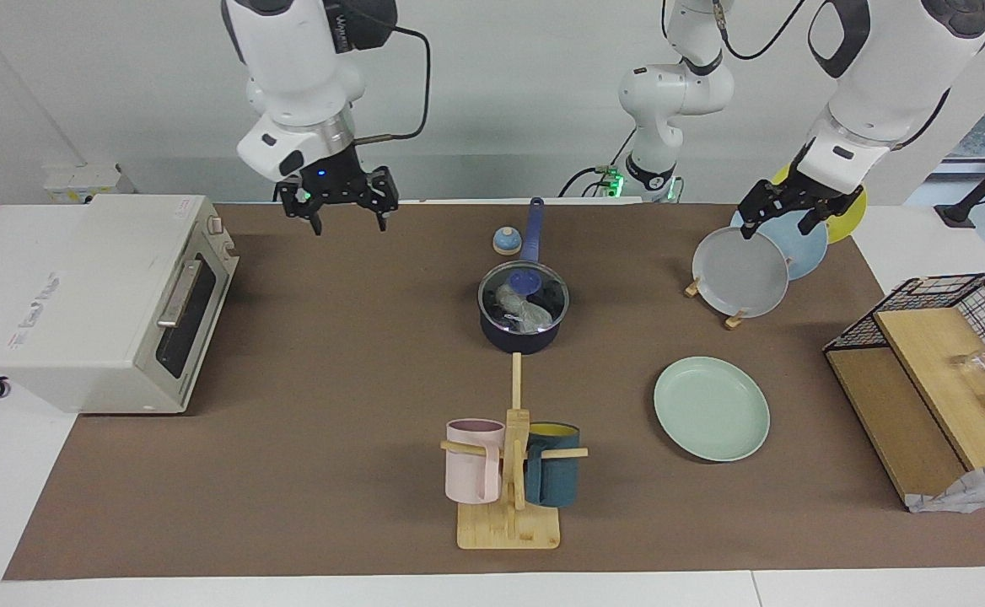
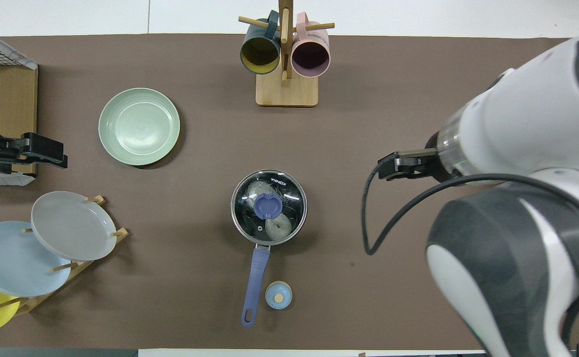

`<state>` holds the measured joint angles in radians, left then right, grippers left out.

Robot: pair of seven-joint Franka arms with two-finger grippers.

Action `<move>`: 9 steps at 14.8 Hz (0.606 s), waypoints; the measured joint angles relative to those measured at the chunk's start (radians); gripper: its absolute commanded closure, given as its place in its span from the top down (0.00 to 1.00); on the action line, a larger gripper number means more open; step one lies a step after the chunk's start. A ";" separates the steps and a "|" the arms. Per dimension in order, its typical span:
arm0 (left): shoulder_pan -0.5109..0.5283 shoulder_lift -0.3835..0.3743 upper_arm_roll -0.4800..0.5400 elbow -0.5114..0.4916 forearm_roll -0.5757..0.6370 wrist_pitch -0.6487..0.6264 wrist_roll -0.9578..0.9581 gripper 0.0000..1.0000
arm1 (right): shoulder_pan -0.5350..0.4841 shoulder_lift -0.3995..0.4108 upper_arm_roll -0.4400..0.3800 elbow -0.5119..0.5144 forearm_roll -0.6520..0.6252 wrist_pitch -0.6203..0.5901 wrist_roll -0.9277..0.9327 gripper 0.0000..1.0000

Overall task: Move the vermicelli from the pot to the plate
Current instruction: 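Reach the right gripper over the saucepan toward the lid knob, then grasp the blue lid knob with the right gripper and lift the lid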

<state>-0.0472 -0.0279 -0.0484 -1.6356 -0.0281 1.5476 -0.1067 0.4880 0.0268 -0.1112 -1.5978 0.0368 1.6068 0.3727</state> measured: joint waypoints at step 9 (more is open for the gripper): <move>0.000 0.000 0.001 0.000 0.000 0.000 0.000 1.00 | 0.251 0.245 0.000 0.132 0.001 0.193 0.382 1.00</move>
<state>-0.0469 -0.0279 -0.0475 -1.6356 -0.0281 1.5476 -0.1067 0.7394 0.2715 -0.1109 -1.4661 0.0376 1.8000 0.7547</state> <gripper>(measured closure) 0.000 0.000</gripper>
